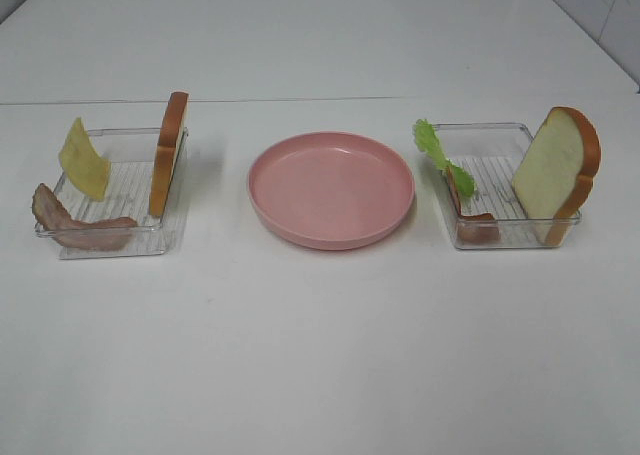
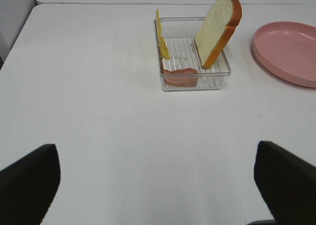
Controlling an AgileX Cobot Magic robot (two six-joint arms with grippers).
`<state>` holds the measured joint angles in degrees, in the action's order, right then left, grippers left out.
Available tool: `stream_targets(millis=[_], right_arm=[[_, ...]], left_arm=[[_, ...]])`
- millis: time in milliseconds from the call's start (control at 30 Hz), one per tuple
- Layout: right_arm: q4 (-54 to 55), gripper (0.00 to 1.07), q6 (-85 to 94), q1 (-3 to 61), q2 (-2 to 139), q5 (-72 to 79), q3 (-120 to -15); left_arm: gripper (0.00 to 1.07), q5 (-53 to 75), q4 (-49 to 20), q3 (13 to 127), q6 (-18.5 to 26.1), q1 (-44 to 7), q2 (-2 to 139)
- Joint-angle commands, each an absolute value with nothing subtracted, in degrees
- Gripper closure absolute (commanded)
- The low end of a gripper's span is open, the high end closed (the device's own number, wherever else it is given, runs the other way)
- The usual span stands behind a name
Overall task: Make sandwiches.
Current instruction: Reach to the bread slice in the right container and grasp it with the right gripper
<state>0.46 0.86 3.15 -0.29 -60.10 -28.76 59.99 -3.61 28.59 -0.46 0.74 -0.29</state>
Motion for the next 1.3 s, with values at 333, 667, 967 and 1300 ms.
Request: stream_targets(millis=[333, 667, 967, 1300], right_arm=[[0.0, 0.09, 0.6, 3.0, -1.6, -60.2, -28.6], [-0.6, 0.09, 0.9, 3.0, -1.6, -60.2, -28.6], [-2.4, 0.09, -1.7, 3.0, 12.6, -57.4, -31.3], [-2.4, 0.09, -7.7, 3.0, 59.0, -55.4, -55.4]], left_arm=[[0.04, 59.2, -4.1, 28.6, -0.4, 1.0, -1.5], [0.04, 59.2, -4.1, 28.6, -0.4, 1.0, -1.5], [0.04, 59.2, -4.1, 28.6, -0.4, 1.0, -1.5], [0.04, 59.2, -4.1, 28.6, -0.4, 1.0, -1.5]])
